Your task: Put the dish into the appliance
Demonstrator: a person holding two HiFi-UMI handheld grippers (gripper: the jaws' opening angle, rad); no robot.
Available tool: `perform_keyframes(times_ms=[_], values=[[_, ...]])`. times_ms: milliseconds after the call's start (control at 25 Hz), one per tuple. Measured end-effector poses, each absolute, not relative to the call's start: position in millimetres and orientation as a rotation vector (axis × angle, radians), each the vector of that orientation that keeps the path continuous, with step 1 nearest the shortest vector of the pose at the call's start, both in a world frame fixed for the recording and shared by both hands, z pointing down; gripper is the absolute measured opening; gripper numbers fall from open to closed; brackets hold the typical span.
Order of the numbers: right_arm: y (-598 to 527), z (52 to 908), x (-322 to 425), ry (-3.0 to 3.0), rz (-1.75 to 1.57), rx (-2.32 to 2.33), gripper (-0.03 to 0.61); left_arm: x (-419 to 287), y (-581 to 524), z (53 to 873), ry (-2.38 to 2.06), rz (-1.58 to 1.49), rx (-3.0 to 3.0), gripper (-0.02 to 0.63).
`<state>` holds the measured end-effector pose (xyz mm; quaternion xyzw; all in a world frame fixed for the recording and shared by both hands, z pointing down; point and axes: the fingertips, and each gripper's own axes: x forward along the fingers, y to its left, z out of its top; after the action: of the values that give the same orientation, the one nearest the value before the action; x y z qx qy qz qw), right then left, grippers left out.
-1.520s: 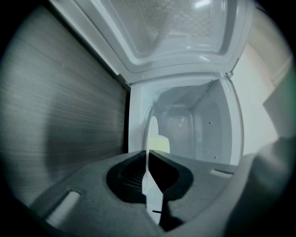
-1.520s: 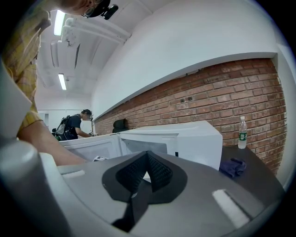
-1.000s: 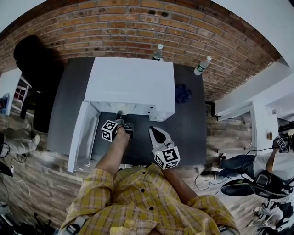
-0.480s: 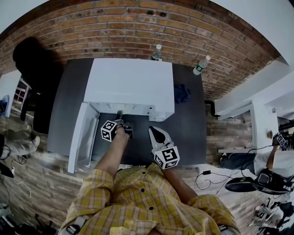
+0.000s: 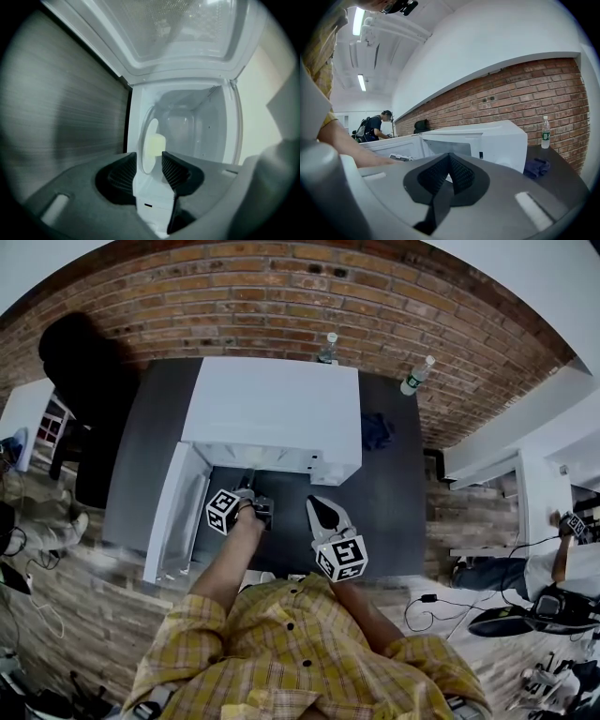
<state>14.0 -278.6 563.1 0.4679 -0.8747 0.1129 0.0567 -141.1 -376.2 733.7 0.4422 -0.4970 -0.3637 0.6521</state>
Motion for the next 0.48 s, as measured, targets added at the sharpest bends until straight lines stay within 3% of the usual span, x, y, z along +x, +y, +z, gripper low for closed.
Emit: perform_keyframes(times_ms=[400, 480], values=[[-261.1, 563.9, 6.6, -2.665, 0.338, 1.407, -0.002, -146.6, -334.1, 692.3, -1.046, -0.825, 1.228, 0.000], [-259.1, 562.2, 6.5, -2.669, 0.336, 1.408, -0.002, -145.8, -321.9, 689.1, -1.046, -0.811, 1.257, 0.000]])
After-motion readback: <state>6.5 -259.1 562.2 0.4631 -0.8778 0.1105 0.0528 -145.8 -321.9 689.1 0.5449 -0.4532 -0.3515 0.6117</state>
